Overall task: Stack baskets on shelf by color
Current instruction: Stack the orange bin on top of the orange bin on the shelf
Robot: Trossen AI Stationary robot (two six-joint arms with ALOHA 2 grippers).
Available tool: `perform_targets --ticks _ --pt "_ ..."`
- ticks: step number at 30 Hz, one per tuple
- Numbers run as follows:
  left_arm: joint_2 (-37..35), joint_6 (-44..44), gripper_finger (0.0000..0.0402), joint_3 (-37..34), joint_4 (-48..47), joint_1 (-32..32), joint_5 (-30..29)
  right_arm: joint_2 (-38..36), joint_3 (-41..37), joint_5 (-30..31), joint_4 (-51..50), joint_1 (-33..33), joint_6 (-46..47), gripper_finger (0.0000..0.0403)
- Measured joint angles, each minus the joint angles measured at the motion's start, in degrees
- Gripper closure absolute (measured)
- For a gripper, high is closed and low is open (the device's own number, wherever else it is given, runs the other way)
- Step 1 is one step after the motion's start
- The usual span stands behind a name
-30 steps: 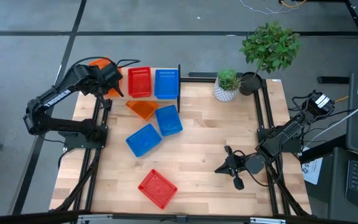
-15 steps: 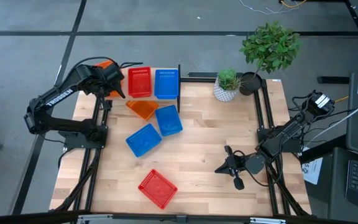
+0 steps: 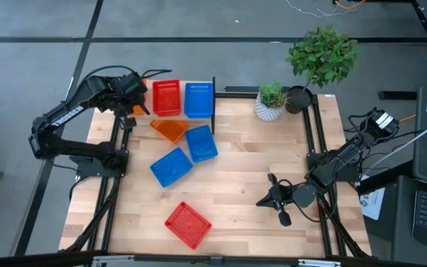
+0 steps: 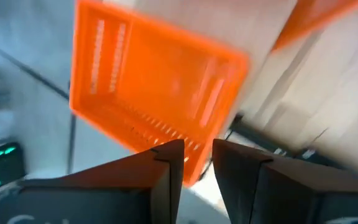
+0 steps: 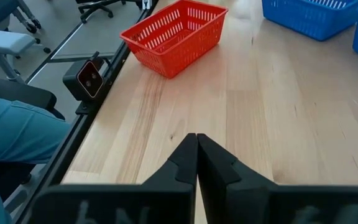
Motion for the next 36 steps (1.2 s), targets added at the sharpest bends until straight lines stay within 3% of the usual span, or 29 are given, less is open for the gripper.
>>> perform_targets --ticks 4,10,14,17,20,24,27,30,36 --pt "0.00 -10.03 0.0324 4.65 0.95 -4.37 6.18 0.00 0.00 0.00 -0.01 0.00 0.07 0.0395" --pt "-1.15 -26.01 0.0329 5.80 4.99 -11.92 29.27 0.00 0.00 0.03 -0.04 0.00 0.20 0.0395" --pt "-1.20 -31.77 0.0330 0.14 10.99 -21.26 32.08 0.00 0.00 0.11 -0.04 0.00 0.17 0.0395" --pt "0.35 -34.73 0.0330 -6.65 19.01 -29.73 25.03 0.00 0.00 0.11 -0.04 0.00 0.21 0.0395" --pt "1.57 -38.82 0.0330 -12.20 25.09 -38.73 12.91 0.00 0.00 0.09 -0.04 -0.02 0.44 0.0395" --pt "4.53 -44.53 0.0331 -17.35 27.06 -50.12 -5.35 0.00 0.00 0.09 -0.08 -0.02 0.44 0.0395" --pt "7.93 -46.68 0.0331 -21.57 26.95 -55.34 -12.18 0.00 0.00 0.09 -0.10 -0.01 0.34 0.0395" --pt "11.97 -49.45 0.0331 -24.95 27.06 -56.30 -15.53 0.00 0.00 0.10 -0.10 -0.02 -0.63 0.0395" --pt "16.40 -50.41 0.0333 -25.96 28.12 -51.38 -23.58 0.00 0.00 0.11 -0.10 -0.02 -1.31 0.0395"
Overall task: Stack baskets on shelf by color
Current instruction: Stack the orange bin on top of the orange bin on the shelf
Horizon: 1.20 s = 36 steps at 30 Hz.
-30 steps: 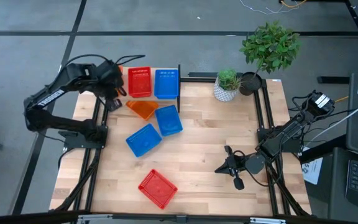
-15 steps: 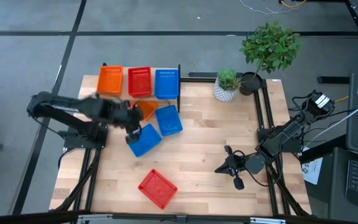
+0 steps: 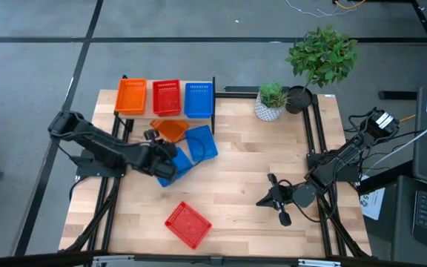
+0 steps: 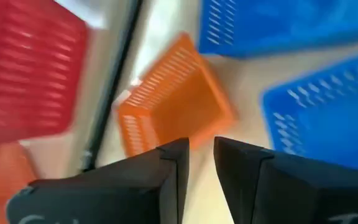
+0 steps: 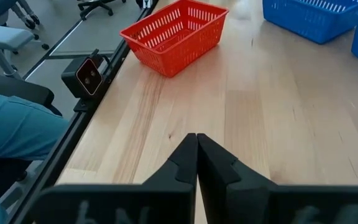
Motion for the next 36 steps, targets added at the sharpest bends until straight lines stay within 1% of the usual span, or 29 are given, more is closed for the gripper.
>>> perform_targets --ticks 2,7,10,13,17,23,27,30,36 --pt "0.43 2.70 0.0343 0.02 1.48 2.54 -1.94 0.00 0.00 0.00 0.00 0.02 0.00 0.0395" --pt "2.73 16.88 0.0394 0.02 9.50 8.10 -1.20 0.00 0.00 -0.02 0.00 0.02 -0.17 0.0395" --pt "5.02 21.89 0.0398 0.02 13.04 11.17 -0.92 0.00 0.00 -0.02 0.00 0.02 -0.21 0.0395" --pt "7.32 25.00 0.0401 0.01 13.06 13.55 -1.37 0.00 0.00 -0.02 0.00 0.02 -0.31 0.0395" --pt "10.17 27.45 0.0401 0.00 13.28 15.71 -0.23 0.00 0.00 -0.04 0.00 0.02 -0.78 0.0395" --pt "13.37 29.67 0.0401 0.00 13.48 16.84 1.03 0.00 0.00 -0.04 0.00 0.00 -1.70 0.0395" --pt "14.07 29.92 0.0401 0.00 13.40 17.40 6.99 0.00 0.00 -0.04 0.01 0.01 -1.70 0.0395" --pt "14.07 31.18 0.0401 0.00 13.63 17.13 10.38 0.00 0.00 -0.04 0.01 0.00 -1.70 0.0395" --pt "13.93 31.27 0.0401 2.05 12.87 13.30 15.55 0.00 0.00 -0.04 0.02 0.02 -1.70 0.0395"
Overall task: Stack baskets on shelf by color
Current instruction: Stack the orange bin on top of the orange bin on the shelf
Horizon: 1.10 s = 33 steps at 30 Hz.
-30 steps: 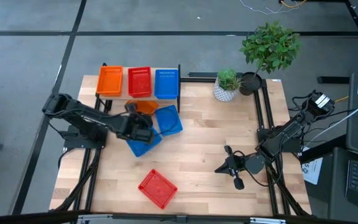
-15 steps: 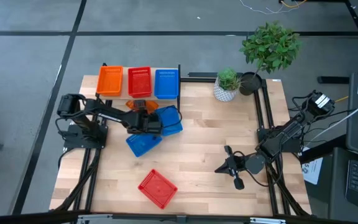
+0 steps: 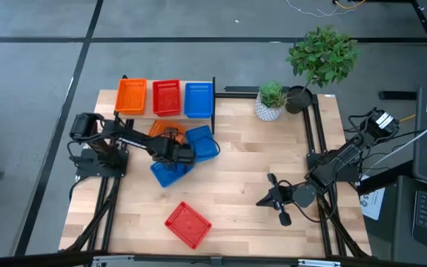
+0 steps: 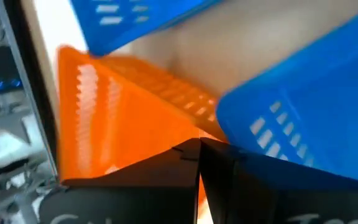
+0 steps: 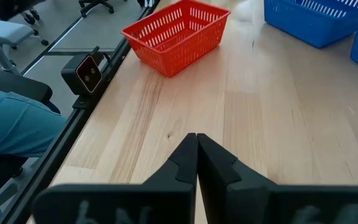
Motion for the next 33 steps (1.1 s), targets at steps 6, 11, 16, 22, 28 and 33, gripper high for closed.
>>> perform_targets --ticks 6,11,16,22,28,33 --pt "-0.01 -0.55 0.0401 4.18 -1.54 -6.32 8.43 0.00 0.01 -0.02 0.00 -0.02 0.14 0.0395" --pt "-0.05 -4.91 0.0401 7.94 -3.83 -12.02 17.90 0.00 0.02 -0.02 0.00 -0.02 0.15 0.0395" --pt "-0.10 -10.72 0.0401 10.59 -7.58 -16.80 16.04 0.00 0.02 -0.02 0.00 0.00 0.05 0.0395" --pt "-0.49 -34.08 0.0402 14.63 -7.87 -14.77 15.28 0.00 0.02 -0.02 0.02 -0.02 0.11 0.0395" --pt "-0.49 -40.80 0.0402 17.90 -6.73 -13.22 14.94 0.00 0.02 -0.02 0.02 0.00 0.02 0.0395" --pt "-0.49 -36.45 0.0402 18.15 -5.90 -12.82 12.09 0.00 0.04 -0.02 0.02 -0.01 -0.73 0.0395"
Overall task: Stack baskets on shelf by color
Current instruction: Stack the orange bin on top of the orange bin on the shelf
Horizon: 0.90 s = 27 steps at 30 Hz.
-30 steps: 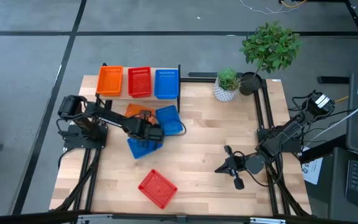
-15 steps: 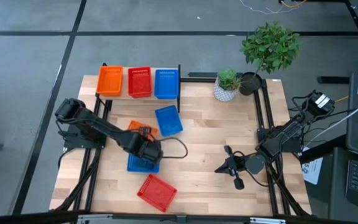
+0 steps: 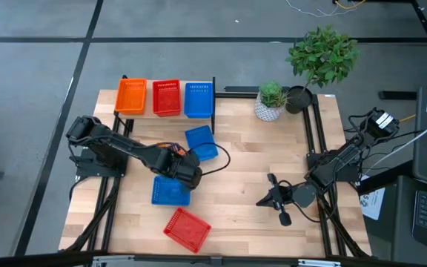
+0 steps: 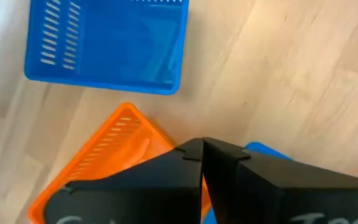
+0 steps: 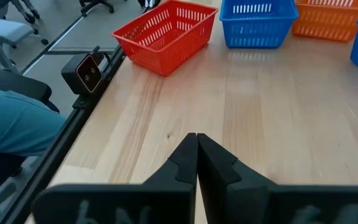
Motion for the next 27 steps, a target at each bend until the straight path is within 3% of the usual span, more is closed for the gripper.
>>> perform_targets --ticks 6,17,27 --pt "0.71 -9.09 0.0385 -0.14 -0.66 1.32 1.70 0.00 0.02 -0.01 0.00 -0.01 -0.73 0.0395" --pt "2.57 -17.41 0.0263 -3.01 -1.10 4.37 4.00 0.00 0.04 -0.13 0.02 0.01 -0.60 0.0395" --pt "10.28 -18.03 0.0254 -2.99 -1.15 4.45 3.60 0.00 0.04 -0.11 0.00 -0.01 -0.60 0.0395"
